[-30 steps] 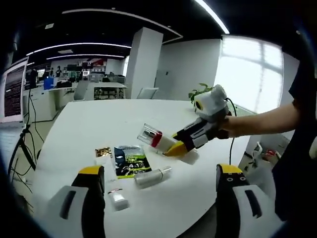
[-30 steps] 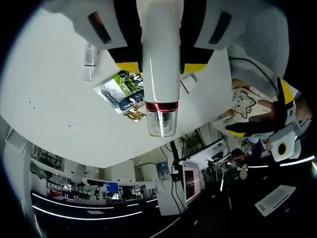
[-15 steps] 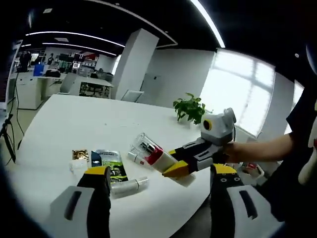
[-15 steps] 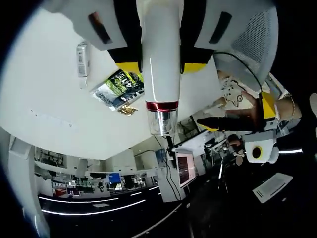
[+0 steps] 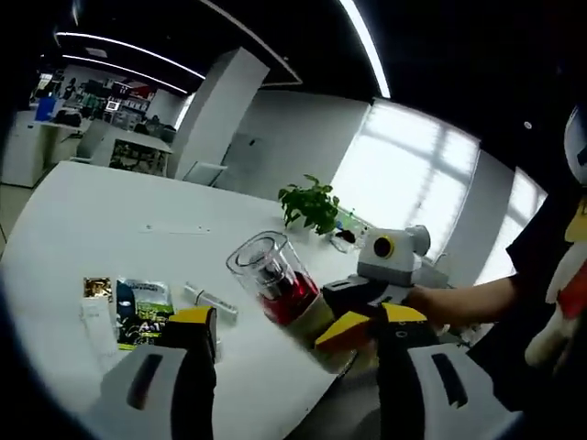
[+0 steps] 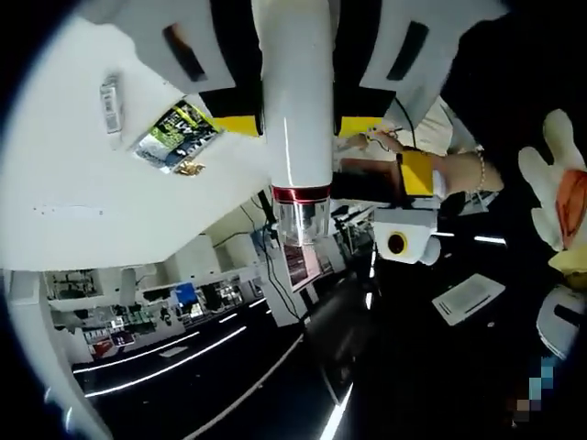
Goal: Arrange the skincare products in the storage area until every visible bottle or jar stands upright without overlapping.
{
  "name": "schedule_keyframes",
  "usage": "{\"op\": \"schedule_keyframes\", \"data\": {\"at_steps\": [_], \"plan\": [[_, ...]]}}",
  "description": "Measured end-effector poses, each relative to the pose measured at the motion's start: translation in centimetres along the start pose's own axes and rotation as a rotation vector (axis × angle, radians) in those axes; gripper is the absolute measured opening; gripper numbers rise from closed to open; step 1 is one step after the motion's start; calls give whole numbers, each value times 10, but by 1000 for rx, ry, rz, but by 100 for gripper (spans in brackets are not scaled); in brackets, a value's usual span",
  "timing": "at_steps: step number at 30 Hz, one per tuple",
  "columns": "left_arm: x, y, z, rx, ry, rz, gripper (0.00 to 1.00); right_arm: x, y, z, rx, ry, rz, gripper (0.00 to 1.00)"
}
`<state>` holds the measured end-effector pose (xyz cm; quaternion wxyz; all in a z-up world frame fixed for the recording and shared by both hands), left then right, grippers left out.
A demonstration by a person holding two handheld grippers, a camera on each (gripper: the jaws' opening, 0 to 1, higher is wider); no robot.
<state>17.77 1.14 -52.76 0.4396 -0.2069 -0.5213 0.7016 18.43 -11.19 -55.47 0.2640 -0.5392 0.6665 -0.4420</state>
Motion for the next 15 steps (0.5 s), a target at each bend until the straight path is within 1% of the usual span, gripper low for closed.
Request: {"op": "schedule_keyframes", "data": {"at_steps": [4,5,6,8,9,12,15], "plan": [[-5,-5,11,37,51,14,58,7,-6,-9,-31,-58,29,28],[-6,-6,12,40,52,15,58,8,-7,-9,-34,-63,33,28],[-6,-8,15,41,49,16,58,9,-10,-14,-49,-88,53,28],[-8,-10,22,48,47,27,56,11,-12,-15,-70,-109,73,28],[-8,-11,24,50,49,31,53,14,-13,-17,-84,-127,79,28],[-11,-14,32,58,53,46,43,19,-15,-20,-82,-152,83,28],[-18,-15,38,31,57,36,41,24,-16,-23,-99,-191,84,28]]}}
Point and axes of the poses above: the point that each gripper's makers call its tool centre point, and the gripper's own axes: x roughly backward along the fingers, z roughly to its right, y roughly out of its underside, the point moved 6 cm from there along x, roughly backward along the fingers, and after that the axes turned 6 degrees about -x, right-handed, at the moved point
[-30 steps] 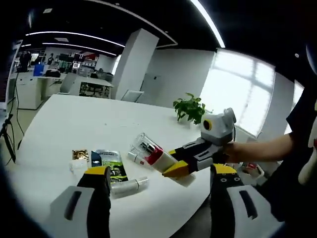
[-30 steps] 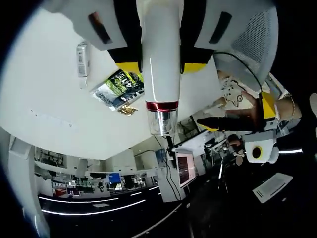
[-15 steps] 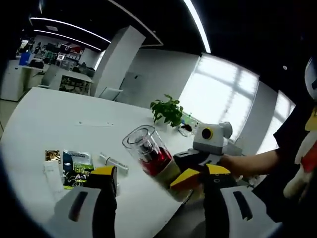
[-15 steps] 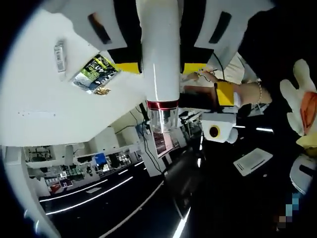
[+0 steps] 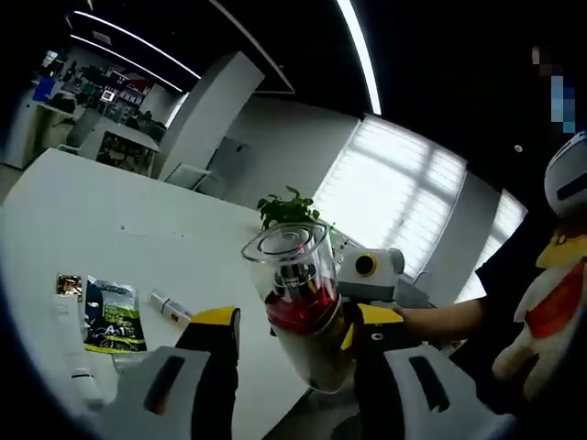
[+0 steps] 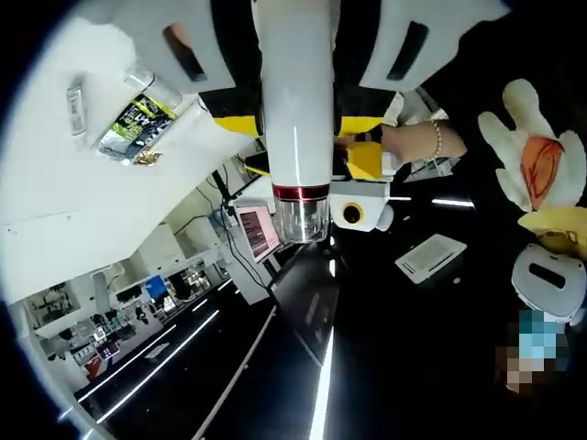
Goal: Arrange the skincare products in the storage area until every visible bottle or jar stands upright without overlapping.
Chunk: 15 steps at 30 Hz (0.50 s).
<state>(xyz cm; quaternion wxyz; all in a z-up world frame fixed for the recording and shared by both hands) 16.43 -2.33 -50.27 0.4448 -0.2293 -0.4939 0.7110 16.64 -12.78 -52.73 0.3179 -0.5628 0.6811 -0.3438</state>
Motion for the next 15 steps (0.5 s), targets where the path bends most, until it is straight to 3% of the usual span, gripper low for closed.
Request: {"op": "schedule_keyframes", "data": {"at_steps": [8,10,15], "plan": [[-21,-2,20,-55,38,-37,30,16,1,0,-6,-48,7,28],[-27,-2,20,-73,38,-81,29,20,1,1,6,-43,-3,29],[-41,2,26,-160,38,-231,28,29,4,9,135,30,-87,30]]}}
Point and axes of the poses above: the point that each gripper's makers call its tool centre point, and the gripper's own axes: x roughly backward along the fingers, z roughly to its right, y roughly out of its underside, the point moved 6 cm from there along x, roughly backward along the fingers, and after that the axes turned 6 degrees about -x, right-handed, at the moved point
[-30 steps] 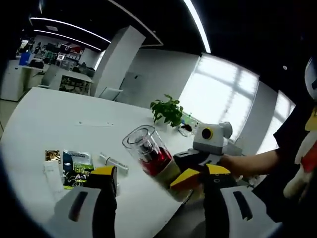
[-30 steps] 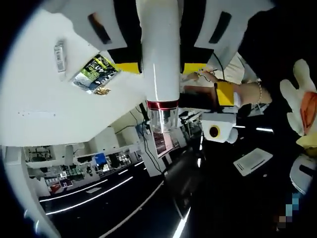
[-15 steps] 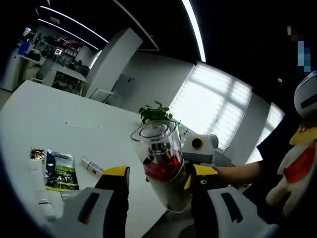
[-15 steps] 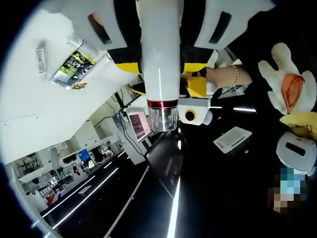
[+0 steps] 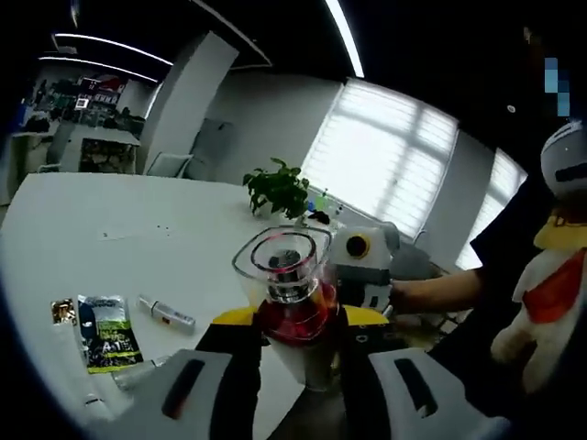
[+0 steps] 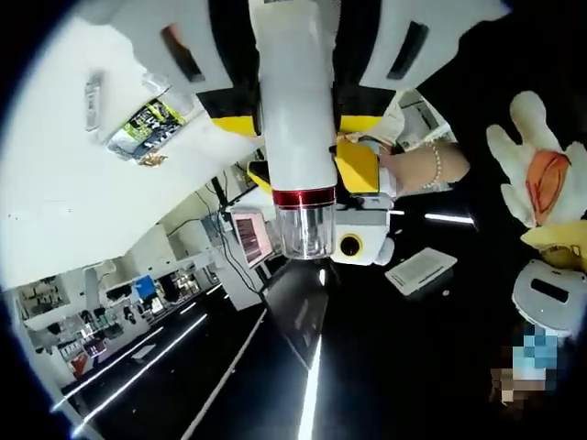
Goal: Arrange the skincare products in the storage area until every visible bottle or jar stands upright without overlapping.
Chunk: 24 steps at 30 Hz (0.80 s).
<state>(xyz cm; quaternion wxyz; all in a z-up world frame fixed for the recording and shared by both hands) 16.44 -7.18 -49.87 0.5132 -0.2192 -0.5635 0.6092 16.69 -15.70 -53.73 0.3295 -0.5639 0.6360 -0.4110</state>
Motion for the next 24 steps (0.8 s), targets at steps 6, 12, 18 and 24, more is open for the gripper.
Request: {"op": "schedule_keyframes", "data": {"at_steps": [6,12,18,24], "plan": [[-15,-1,-3,-66,-1,-74,27,9,3,9,111,85,-65,31],[-39,5,-5,-170,-32,-204,27,15,16,21,213,217,-125,31],[-64,22,-3,-225,-66,-287,27,25,38,44,216,311,-198,31],[-83,29,-4,-281,-92,-299,27,37,47,57,236,383,-175,31]]}}
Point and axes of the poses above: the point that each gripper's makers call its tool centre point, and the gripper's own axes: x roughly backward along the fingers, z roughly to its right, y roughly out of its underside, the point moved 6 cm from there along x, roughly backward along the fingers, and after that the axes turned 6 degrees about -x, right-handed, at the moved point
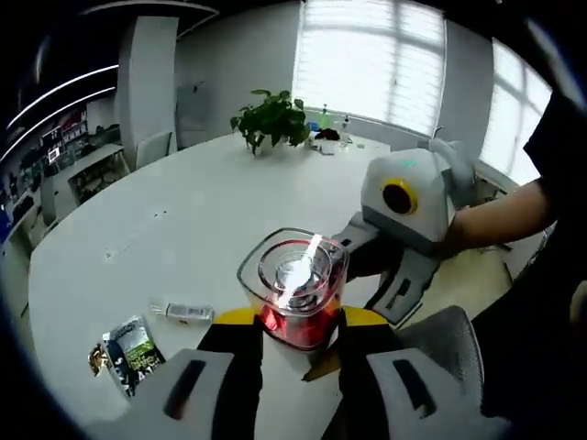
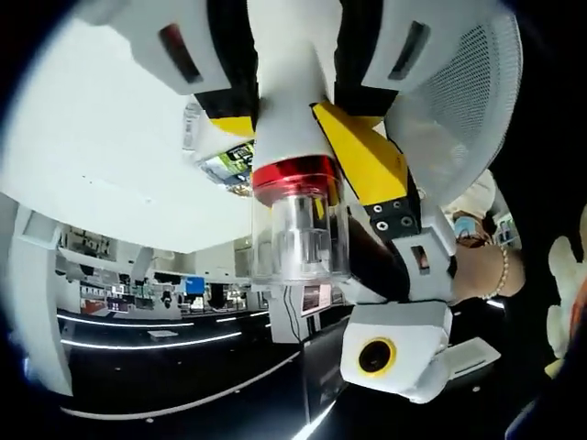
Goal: Arrange the skincare products in the storage area until every visible bottle or jar stands upright without overlapping.
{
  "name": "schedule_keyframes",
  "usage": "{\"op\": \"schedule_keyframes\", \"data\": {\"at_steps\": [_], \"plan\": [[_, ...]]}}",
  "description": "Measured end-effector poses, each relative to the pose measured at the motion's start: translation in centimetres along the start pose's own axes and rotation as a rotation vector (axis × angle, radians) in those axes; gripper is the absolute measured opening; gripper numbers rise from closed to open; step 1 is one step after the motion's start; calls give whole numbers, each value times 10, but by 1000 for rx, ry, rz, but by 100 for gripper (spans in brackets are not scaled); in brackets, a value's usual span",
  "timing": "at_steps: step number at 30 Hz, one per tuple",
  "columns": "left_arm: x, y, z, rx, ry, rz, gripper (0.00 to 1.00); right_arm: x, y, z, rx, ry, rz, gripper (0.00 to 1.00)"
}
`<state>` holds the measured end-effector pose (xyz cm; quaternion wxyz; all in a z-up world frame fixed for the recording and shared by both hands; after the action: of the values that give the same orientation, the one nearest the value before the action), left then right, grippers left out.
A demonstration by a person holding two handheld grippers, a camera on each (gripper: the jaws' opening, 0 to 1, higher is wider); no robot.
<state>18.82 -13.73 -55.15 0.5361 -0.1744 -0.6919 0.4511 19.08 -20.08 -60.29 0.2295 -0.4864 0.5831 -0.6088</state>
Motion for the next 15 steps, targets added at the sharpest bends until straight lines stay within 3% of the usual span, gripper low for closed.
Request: {"op": "schedule_keyframes", "data": {"at_steps": [8,15], "plan": [[-18,7,-4,-51,-19,-17,27,0,12,12,43,65,-9,31],[-33,17,-13,-48,-28,-38,27,-9,28,25,65,103,-35,31]]}}
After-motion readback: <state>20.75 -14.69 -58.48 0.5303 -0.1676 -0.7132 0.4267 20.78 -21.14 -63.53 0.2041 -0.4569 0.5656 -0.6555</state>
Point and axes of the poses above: the point that each gripper's makers call its tool centre point, and the gripper's own axes: x roughly backward along the fingers, z roughly to its right, y roughly out of its underside, the point moved 6 cm from there along x, roughly backward along the fingers, and after that the axes turned 6 degrees about -x, right-handed, at the moved point
